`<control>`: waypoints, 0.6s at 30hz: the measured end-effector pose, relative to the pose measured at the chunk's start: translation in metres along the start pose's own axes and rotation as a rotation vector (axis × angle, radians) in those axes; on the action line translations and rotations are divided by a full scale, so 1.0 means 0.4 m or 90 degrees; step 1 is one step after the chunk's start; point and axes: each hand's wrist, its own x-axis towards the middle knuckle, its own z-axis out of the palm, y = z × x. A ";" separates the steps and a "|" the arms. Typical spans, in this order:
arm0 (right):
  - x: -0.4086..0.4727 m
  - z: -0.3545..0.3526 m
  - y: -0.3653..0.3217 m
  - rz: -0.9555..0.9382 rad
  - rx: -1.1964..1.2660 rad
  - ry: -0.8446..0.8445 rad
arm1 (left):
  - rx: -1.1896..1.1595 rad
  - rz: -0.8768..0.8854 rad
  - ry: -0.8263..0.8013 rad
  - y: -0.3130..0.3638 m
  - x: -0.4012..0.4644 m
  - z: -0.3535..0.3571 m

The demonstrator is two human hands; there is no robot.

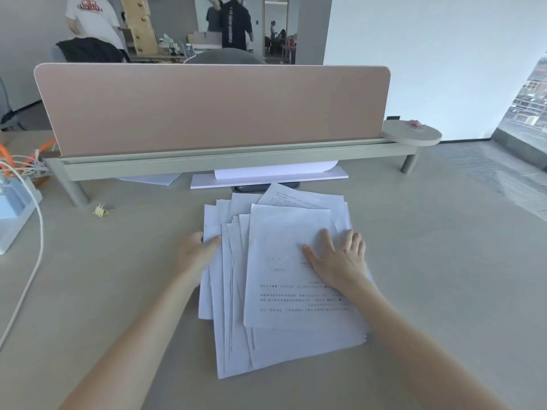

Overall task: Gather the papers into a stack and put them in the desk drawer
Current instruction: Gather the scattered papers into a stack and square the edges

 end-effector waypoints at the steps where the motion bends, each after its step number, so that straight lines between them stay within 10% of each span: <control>1: 0.001 -0.002 -0.012 -0.004 0.010 -0.014 | -0.002 0.000 -0.005 0.007 -0.002 0.006; 18: -0.013 -0.015 -0.101 -0.082 0.089 -0.082 | 0.034 0.005 -0.042 0.042 -0.014 0.043</control>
